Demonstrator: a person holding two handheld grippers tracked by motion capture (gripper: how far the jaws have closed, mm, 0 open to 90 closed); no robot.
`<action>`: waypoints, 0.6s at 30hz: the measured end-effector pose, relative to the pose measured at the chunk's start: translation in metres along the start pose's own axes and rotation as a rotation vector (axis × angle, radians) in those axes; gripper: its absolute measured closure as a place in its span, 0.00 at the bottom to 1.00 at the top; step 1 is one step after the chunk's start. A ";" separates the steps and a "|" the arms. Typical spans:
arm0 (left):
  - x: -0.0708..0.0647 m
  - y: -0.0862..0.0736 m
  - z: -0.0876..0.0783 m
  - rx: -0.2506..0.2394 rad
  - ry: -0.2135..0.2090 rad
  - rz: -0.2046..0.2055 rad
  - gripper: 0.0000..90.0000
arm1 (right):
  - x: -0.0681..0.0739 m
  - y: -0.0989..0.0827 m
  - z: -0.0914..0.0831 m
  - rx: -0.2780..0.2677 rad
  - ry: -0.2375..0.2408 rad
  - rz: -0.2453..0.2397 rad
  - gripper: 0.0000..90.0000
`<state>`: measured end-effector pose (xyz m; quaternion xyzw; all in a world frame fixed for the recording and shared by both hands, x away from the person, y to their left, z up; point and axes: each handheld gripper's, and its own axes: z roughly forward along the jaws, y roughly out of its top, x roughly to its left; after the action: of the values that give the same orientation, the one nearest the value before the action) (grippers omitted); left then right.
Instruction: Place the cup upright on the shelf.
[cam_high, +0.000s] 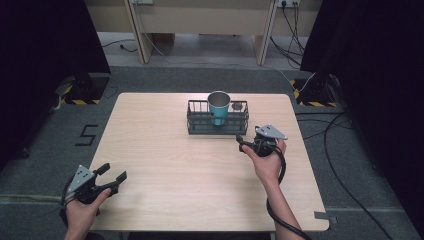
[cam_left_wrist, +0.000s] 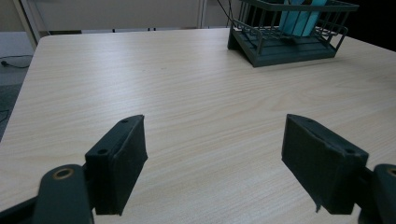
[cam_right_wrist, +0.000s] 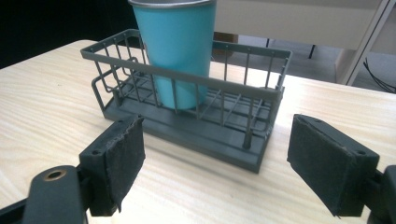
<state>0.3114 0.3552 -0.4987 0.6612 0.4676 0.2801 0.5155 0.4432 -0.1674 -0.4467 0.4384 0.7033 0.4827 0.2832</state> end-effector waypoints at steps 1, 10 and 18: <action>0.000 0.000 0.000 0.002 0.000 0.003 0.24 | 0.000 -0.001 -0.002 -0.001 -0.002 -0.002 0.22; 0.000 0.000 0.000 -0.002 0.000 0.002 0.24 | -0.002 -0.015 -0.023 -0.009 -0.014 0.008 0.22; 0.000 0.000 0.000 -0.001 0.000 0.004 0.24 | -0.004 -0.029 -0.042 -0.010 -0.028 0.019 0.22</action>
<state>0.3113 0.3550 -0.4983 0.6618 0.4662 0.2813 0.5153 0.4008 -0.1933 -0.4584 0.4505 0.6926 0.4828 0.2903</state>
